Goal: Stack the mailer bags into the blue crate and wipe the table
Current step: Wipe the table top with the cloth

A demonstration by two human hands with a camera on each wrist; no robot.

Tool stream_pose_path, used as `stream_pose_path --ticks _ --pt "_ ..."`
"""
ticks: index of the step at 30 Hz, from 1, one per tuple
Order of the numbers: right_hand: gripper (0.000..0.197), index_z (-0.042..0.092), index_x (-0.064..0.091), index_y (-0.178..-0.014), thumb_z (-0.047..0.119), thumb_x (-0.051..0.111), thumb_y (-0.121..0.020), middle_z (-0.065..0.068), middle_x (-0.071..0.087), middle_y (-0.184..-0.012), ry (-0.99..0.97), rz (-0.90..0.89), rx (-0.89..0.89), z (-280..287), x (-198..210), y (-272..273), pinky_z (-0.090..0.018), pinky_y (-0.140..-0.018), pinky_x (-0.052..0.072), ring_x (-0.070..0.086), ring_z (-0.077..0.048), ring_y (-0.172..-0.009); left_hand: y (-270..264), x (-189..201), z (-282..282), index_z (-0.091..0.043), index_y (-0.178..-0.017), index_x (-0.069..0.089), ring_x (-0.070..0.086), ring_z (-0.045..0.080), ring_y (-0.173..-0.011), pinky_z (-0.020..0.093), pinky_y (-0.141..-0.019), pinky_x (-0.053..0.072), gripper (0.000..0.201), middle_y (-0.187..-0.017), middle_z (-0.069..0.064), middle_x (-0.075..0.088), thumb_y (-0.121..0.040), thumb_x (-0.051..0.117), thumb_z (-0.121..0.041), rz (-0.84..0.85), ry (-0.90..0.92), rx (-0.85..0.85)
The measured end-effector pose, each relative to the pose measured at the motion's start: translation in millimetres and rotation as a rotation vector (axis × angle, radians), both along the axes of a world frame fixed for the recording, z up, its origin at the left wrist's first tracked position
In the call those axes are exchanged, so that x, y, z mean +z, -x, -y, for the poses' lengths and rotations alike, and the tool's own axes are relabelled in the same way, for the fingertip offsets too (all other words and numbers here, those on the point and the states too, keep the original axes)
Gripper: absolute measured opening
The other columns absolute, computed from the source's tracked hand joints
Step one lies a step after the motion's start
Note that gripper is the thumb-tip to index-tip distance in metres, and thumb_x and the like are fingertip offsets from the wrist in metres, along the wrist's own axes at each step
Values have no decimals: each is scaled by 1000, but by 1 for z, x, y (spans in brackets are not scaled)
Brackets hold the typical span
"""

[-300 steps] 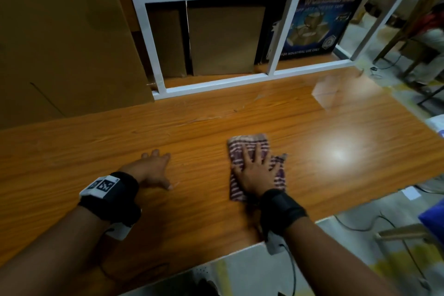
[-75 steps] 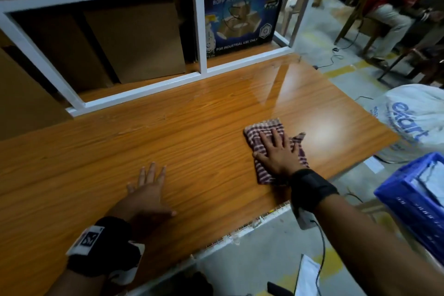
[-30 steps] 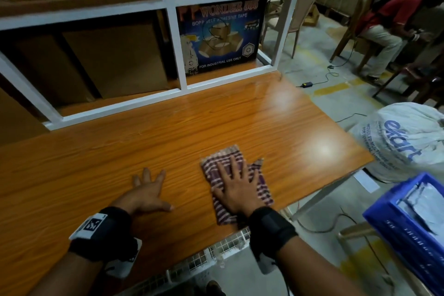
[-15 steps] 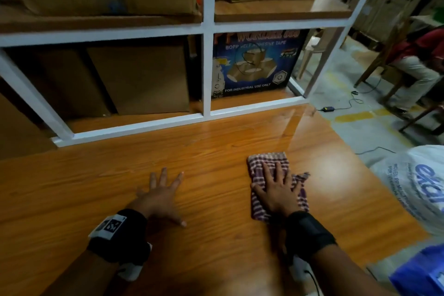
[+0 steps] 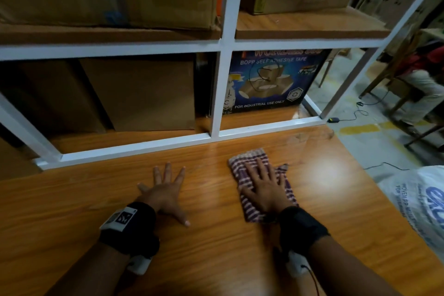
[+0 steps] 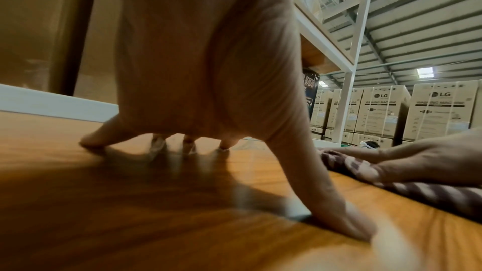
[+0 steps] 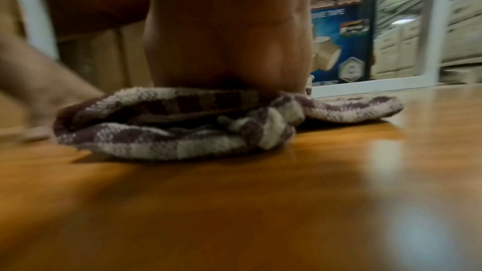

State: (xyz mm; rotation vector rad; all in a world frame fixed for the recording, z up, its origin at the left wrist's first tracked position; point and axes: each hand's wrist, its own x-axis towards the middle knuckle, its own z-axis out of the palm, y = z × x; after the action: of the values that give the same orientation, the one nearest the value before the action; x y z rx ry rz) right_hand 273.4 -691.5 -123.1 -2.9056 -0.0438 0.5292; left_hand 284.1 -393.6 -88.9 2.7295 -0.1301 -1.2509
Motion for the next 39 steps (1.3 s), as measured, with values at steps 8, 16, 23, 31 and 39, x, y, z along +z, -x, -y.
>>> stream_pose_path --ticks 8,16,23,31,39 --pt "74 37 -10 -154 68 23 -95 -8 -22 -161 -11 -39 -130 -52 8 -63 -71 -109 -9 -19 -43 -146 -25 -3 25 -30 -138 -45 -35 59 -130 86 -97 10 171 -138 22 -54 -41 94 -54 -27 -173 -25" --pt "70 49 -3 -151 73 24 -91 8 -14 -163 13 24 246 -33 0 -80 -61 -116 -4 -11 -28 -150 -26 -10 23 -31 -136 -46 -38 58 -128 87 -96 6 173 -135 21 -57 -36 93 -59 -11 -150 -46" --pt "75 45 -7 -152 73 27 -91 -1 -12 -164 31 16 -259 51 1 -95 -68 -114 1 -9 -37 -149 -30 -6 23 -31 -135 -47 -40 58 -127 88 -93 4 172 -134 21 -58 -37 92 -59 -36 -175 -47" --pt "74 47 -8 -151 76 20 -90 3 -20 -162 29 -31 186 -40 3 -39 -65 -113 -8 -18 -33 -148 -29 1 27 -31 -133 -48 -35 60 -130 87 -94 8 173 -136 22 -56 -36 92 -61 -30 -207 -20" --pt "76 48 -6 -152 76 26 -89 4 -16 -163 50 7 -198 95 2 12 -62 -117 2 -8 -32 -150 -14 11 21 -30 -138 -44 -35 53 -134 83 -101 5 167 -138 19 -54 -42 87 -67 -25 -157 -32"
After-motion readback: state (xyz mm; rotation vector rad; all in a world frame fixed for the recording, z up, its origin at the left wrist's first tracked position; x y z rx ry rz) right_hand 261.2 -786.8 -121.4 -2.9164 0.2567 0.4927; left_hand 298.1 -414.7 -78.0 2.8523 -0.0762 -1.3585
